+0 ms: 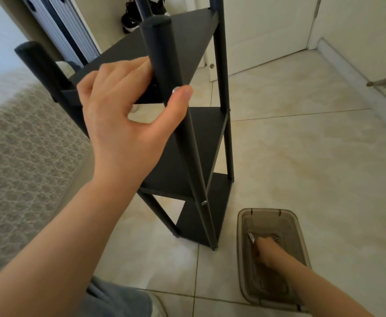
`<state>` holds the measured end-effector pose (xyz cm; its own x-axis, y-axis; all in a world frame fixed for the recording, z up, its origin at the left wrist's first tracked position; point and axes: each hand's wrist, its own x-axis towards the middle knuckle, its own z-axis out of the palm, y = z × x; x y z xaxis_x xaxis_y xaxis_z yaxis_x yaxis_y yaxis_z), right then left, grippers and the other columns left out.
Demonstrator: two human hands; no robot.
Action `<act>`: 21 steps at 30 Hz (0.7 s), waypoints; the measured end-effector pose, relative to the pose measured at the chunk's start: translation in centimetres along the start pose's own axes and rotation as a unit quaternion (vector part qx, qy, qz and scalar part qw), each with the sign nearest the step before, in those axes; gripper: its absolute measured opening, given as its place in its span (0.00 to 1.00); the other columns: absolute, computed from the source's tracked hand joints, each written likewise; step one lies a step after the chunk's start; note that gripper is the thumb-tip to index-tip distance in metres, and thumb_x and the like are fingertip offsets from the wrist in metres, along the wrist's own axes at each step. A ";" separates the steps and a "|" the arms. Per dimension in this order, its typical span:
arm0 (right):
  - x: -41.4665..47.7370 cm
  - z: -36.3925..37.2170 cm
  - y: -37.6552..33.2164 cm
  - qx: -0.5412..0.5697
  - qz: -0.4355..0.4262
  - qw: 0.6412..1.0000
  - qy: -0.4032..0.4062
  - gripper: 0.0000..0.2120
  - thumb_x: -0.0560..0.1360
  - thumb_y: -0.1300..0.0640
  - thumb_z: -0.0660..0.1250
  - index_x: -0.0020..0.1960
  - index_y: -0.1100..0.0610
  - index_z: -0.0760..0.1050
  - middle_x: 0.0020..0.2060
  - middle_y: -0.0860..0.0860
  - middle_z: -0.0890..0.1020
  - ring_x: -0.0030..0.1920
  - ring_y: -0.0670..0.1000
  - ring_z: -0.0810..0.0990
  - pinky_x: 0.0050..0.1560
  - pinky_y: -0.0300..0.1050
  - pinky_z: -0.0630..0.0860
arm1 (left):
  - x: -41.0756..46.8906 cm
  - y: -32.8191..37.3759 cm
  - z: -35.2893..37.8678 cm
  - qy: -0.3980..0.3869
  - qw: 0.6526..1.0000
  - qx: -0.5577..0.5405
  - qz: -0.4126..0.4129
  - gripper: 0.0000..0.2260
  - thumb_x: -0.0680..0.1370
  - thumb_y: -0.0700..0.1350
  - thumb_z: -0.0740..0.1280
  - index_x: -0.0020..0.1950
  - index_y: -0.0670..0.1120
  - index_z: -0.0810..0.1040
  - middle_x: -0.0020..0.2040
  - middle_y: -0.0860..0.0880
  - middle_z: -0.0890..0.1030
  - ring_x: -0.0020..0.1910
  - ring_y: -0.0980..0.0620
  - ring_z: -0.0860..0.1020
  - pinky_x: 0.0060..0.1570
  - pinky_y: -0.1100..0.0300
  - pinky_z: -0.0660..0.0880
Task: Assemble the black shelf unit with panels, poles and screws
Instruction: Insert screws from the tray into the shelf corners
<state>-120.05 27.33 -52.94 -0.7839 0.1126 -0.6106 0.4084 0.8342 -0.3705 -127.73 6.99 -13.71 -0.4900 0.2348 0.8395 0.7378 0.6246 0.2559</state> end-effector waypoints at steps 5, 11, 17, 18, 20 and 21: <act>-0.1 1.2 0.8 -0.012 -0.018 0.999 0.038 0.14 0.83 0.59 0.55 0.66 0.56 0.71 0.62 0.56 0.77 0.59 0.55 0.77 0.62 0.48 0.74 | 0.0 0.1 0.1 0.001 1.000 -0.001 0.003 0.08 0.79 0.54 0.66 0.53 0.53 0.80 0.51 0.57 0.80 0.57 0.60 0.74 0.64 0.65 0.59; 0.5 -0.2 1.9 -0.047 -0.034 0.998 0.034 0.14 0.81 0.59 0.57 0.65 0.56 0.72 0.64 0.57 0.77 0.62 0.57 0.77 0.61 0.48 0.74 | 0.0 0.0 0.1 -0.003 1.000 -0.003 0.002 0.08 0.80 0.55 0.65 0.54 0.54 0.80 0.52 0.58 0.80 0.57 0.61 0.74 0.65 0.66 0.58; 1.7 -5.6 3.4 -0.071 -0.034 0.996 0.050 0.06 0.78 0.57 0.63 0.53 0.56 0.74 0.58 0.56 0.80 0.59 0.55 0.78 0.56 0.43 0.72 | 0.0 0.2 0.0 -0.009 1.000 -0.005 -0.003 0.09 0.79 0.56 0.65 0.56 0.55 0.79 0.51 0.58 0.79 0.56 0.61 0.74 0.64 0.61 0.60; 1.7 -6.4 3.6 -0.078 -0.033 0.995 0.055 0.06 0.77 0.57 0.63 0.53 0.56 0.74 0.58 0.55 0.80 0.59 0.55 0.78 0.55 0.42 0.71 | 0.0 0.2 -0.1 -0.011 1.000 -0.006 -0.005 0.10 0.79 0.56 0.65 0.56 0.54 0.80 0.51 0.58 0.80 0.56 0.60 0.74 0.64 0.60 0.60; 1.5 -7.6 4.1 -0.079 -0.025 0.994 0.071 0.09 0.77 0.58 0.62 0.57 0.55 0.75 0.59 0.54 0.80 0.59 0.54 0.78 0.56 0.42 0.72 | 0.1 0.2 -0.1 -0.019 1.000 -0.010 -0.010 0.12 0.79 0.56 0.66 0.56 0.51 0.82 0.52 0.57 0.81 0.57 0.58 0.76 0.65 0.58 0.61; 1.4 -8.0 4.3 -0.072 -0.019 0.994 0.083 0.12 0.78 0.58 0.62 0.61 0.55 0.75 0.60 0.53 0.80 0.60 0.53 0.78 0.58 0.42 0.72 | 0.1 0.2 -0.2 -0.024 1.000 -0.010 -0.011 0.13 0.79 0.56 0.66 0.57 0.50 0.82 0.52 0.57 0.81 0.57 0.57 0.76 0.65 0.58 0.60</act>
<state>-123.11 35.43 -49.77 -0.8684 0.1564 -0.4705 0.3153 0.9066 -0.2806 -127.53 7.02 -13.47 -0.5280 0.2560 0.8097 0.7351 0.6151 0.2849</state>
